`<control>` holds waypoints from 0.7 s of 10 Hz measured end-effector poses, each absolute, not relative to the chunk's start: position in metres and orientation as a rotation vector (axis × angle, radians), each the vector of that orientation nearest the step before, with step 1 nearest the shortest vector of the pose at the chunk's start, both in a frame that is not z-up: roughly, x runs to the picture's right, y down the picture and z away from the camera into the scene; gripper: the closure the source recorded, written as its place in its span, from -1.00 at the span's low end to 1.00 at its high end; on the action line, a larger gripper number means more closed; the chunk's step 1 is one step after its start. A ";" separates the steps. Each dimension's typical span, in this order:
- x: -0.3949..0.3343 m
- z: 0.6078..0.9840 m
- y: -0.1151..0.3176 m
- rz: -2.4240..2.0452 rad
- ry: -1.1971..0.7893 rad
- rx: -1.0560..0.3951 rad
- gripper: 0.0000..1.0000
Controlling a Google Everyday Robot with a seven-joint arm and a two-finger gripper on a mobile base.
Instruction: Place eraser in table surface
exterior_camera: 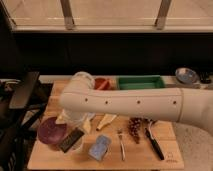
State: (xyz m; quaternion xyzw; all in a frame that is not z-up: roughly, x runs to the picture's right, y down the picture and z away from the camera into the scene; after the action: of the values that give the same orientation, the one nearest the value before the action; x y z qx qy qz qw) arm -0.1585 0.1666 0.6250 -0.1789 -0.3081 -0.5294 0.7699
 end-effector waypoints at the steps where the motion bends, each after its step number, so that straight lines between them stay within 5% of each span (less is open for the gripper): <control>1: -0.169 0.623 0.169 -1.153 -0.698 -0.377 -0.60; 7: -0.161 0.628 0.176 -1.127 -0.682 -0.424 -0.60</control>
State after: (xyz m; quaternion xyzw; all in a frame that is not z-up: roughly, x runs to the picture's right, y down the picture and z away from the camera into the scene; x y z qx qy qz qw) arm -0.1607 0.1763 0.6276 -0.1953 -0.3146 -0.5197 0.7699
